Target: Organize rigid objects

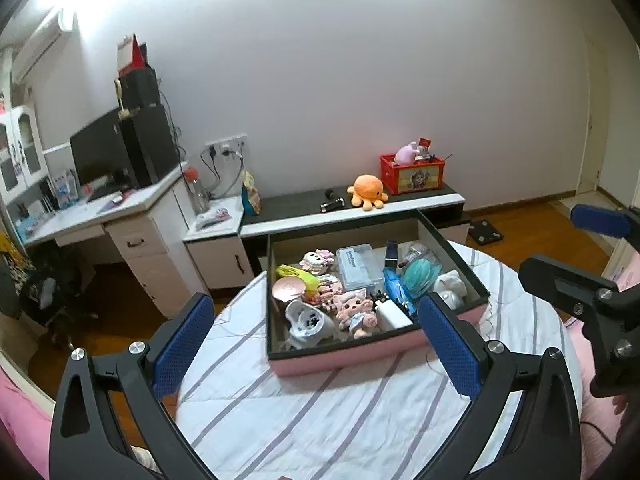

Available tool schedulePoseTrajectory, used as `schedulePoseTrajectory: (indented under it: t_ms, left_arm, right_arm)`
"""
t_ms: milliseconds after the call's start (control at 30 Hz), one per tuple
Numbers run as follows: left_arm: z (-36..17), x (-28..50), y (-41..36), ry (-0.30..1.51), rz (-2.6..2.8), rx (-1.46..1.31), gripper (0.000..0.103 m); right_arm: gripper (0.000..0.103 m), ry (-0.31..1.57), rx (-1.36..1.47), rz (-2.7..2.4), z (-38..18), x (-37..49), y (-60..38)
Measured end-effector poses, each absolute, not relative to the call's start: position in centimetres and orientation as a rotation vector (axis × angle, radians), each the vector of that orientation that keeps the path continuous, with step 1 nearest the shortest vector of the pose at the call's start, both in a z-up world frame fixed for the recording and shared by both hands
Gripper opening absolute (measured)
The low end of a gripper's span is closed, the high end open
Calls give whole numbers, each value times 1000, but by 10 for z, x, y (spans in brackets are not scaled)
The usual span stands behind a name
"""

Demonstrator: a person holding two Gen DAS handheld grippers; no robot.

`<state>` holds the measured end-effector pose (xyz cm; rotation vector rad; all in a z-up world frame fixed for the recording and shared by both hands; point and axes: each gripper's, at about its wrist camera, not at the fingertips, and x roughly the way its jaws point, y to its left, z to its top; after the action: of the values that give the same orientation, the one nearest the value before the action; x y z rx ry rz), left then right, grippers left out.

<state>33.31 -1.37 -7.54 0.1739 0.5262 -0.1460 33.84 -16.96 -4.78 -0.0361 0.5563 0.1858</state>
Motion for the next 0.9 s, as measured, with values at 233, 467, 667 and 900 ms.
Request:
schedulePoseTrajectory:
  t_ms: [233,467,667,900]
  left_arm:
    - [-55,271,0,427,-128,126,103]
    - [-45,203,0,324,-144,123,103]
    - [-34,144,-1,224,-144,108,103]
    - [-28,101,4,153,-119,88,103]
  right_arm:
    - [103,495,-35,219,-34,282,-161]
    - [103,425,-9,231,-30,221,-160]
    - [103,341,0,235,-22,166,-159]
    - [103,246,17,217,-16,120,-154]
